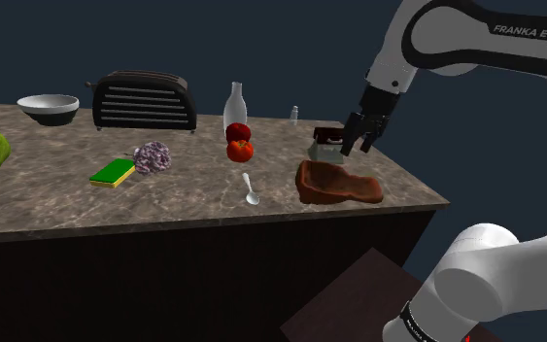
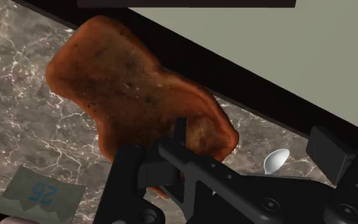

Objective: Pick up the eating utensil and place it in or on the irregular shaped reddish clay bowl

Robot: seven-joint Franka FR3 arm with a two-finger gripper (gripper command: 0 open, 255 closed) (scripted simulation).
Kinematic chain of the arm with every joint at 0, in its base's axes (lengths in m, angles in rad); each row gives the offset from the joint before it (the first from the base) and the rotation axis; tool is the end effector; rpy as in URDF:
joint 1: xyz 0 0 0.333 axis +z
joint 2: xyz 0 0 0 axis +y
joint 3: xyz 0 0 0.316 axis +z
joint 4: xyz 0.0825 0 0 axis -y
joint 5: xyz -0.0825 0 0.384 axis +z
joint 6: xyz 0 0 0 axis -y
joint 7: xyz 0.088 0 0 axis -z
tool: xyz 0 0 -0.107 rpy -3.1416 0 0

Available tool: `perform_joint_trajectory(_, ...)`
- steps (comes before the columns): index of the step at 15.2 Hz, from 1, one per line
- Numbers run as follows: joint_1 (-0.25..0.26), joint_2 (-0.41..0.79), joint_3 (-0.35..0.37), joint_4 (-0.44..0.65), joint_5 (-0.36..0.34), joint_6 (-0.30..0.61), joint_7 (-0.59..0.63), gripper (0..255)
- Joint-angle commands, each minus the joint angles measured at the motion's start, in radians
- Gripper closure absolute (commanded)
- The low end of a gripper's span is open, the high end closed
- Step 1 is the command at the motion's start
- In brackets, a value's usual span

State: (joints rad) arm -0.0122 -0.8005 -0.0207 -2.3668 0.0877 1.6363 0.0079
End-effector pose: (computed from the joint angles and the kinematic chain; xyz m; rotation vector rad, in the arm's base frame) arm 0.3096 -0.0033 0.5964 -3.0373 0.0573 -0.1077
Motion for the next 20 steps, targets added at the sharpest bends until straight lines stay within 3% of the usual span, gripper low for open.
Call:
perform_joint_trajectory(1, 0.0, 0.0, 0.0, 0.0, 0.0, 0.0, 0.0, 0)
perform_joint_trajectory(10, 0.0, 0.325, 0.09, 0.093, 0.076, 0.188, 0.18, 0)
perform_joint_trajectory(20, 0.001, 0.723, 0.146, 0.317, 0.105, 0.318, 0.366, 0)
